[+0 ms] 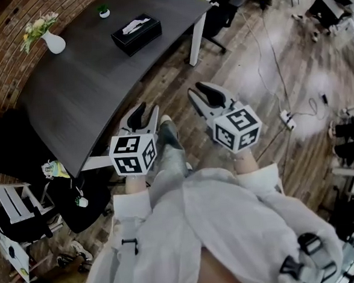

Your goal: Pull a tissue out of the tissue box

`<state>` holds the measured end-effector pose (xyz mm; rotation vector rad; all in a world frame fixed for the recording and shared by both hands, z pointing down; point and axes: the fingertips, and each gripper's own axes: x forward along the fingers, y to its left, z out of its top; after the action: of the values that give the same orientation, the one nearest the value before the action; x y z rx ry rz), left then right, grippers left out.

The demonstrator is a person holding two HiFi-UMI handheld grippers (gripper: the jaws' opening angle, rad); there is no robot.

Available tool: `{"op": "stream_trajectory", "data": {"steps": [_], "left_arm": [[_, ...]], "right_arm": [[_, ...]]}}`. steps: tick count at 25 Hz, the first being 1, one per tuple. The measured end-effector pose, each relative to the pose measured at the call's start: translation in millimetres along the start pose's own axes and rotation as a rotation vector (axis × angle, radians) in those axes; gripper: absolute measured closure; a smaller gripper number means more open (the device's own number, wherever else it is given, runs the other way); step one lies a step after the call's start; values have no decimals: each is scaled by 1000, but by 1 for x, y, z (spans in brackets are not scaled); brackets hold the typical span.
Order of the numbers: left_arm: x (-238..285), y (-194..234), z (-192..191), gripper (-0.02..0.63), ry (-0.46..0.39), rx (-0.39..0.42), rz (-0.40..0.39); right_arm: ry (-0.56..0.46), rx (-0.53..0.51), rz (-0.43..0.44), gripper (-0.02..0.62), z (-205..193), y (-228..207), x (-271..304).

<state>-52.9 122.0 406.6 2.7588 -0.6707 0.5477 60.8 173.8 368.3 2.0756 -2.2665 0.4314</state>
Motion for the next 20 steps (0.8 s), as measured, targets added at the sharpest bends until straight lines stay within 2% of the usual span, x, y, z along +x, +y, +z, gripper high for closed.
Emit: {"op": "stream_trajectory", "data": {"steps": [11, 16, 20], "left_arm": [[87, 66, 36, 488, 0, -41, -32], [136, 99, 80, 488, -19, -24, -75], [166, 124, 109, 488, -34, 10, -82]], "right_arm": [[62, -9, 19, 494, 6, -33, 98], [100, -102, 34, 494, 29, -50, 158], [86, -114, 23, 494, 56, -70, 196]]}}
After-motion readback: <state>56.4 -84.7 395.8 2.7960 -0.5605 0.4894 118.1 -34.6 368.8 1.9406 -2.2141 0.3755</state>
